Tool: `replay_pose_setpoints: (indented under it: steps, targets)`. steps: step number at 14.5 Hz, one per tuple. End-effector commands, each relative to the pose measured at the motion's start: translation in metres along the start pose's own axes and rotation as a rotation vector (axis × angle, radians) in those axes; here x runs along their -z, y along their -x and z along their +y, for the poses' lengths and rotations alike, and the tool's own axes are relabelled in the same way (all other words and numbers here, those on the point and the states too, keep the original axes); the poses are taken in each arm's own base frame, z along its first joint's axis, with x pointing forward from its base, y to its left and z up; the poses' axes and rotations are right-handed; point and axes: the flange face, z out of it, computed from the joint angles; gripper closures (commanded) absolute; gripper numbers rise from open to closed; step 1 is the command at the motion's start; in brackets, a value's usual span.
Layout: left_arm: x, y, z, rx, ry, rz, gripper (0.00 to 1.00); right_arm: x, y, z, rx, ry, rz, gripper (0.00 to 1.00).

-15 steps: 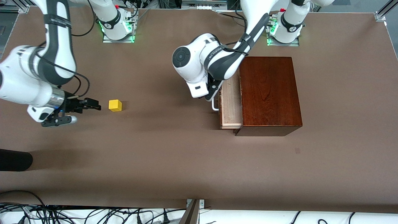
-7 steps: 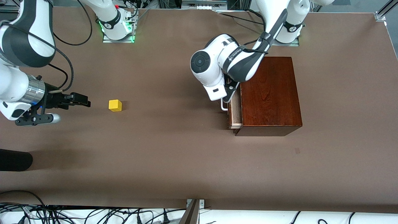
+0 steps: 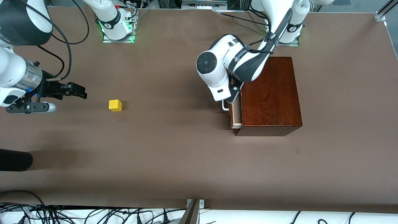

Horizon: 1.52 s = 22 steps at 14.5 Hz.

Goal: Open drawer, take yellow block, close drawer
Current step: 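Push the drawer fully shut with the left gripper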

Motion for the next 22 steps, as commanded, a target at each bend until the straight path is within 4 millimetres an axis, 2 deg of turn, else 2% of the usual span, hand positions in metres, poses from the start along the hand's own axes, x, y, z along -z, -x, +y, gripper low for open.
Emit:
replay_pose_setpoints:
  steps: [1, 4, 5, 7, 9, 10, 11, 12, 13, 14, 15, 17, 18, 19, 22]
  targets:
    - [-0.024, -0.045, -0.016, -0.055, -0.056, 0.035, 1.0, -0.007, 0.035, 0.004, -0.053, 0.037, 0.013, 0.0]
    - [-0.028, -0.066, -0.02, -0.09, -0.071, 0.029, 1.0, -0.015, 0.094, 0.003, -0.098, 0.061, 0.083, 0.0]
    - [-0.028, -0.069, -0.02, -0.093, -0.07, 0.028, 1.0, -0.006, 0.098, 0.003, -0.082, 0.062, 0.09, 0.0]
    - [-0.023, -0.075, -0.021, -0.105, -0.064, 0.025, 1.0, 0.026, 0.101, 0.004, -0.042, 0.067, 0.085, 0.0]
    - [-0.004, -0.072, -0.024, -0.122, -0.034, 0.024, 1.0, 0.051, 0.095, 0.011, 0.096, 0.096, 0.091, 0.0]
    - [0.006, -0.066, -0.026, -0.131, -0.018, 0.014, 1.0, 0.057, 0.093, 0.014, 0.145, 0.094, 0.081, 0.0]
    - [0.022, -0.05, -0.029, -0.143, 0.011, -0.001, 1.0, 0.056, 0.091, 0.023, 0.138, 0.079, 0.071, 0.0]
    - [0.036, -0.043, -0.03, -0.133, 0.032, -0.039, 1.0, 0.059, 0.09, 0.031, 0.125, 0.075, 0.08, 0.0]
    - [0.048, -0.04, -0.031, -0.108, 0.045, -0.104, 1.0, 0.059, 0.088, 0.025, 0.124, 0.072, 0.077, 0.0]
    - [0.059, -0.039, -0.03, -0.104, 0.061, -0.134, 0.9, 0.059, 0.084, 0.015, 0.128, 0.071, 0.079, 0.0]
    - [0.07, -0.038, -0.033, -0.108, 0.077, -0.138, 0.65, 0.057, 0.083, 0.01, 0.092, 0.069, 0.077, 0.0]
    - [0.09, -0.038, -0.042, -0.12, 0.111, -0.143, 0.4, 0.04, 0.069, 0.008, 0.07, 0.073, 0.053, 0.0]
    - [0.102, -0.047, -0.048, -0.125, 0.132, -0.146, 0.09, 0.036, 0.068, 0.0, 0.117, 0.072, 0.044, 0.0]
    - [0.117, -0.052, -0.055, -0.168, 0.159, -0.152, 0.0, 0.03, 0.064, -0.002, 0.111, 0.069, 0.033, 0.0]
    - [0.149, -0.108, -0.085, -0.298, 0.186, -0.152, 0.0, 0.036, 0.064, -0.003, 0.124, 0.074, 0.039, 0.0]
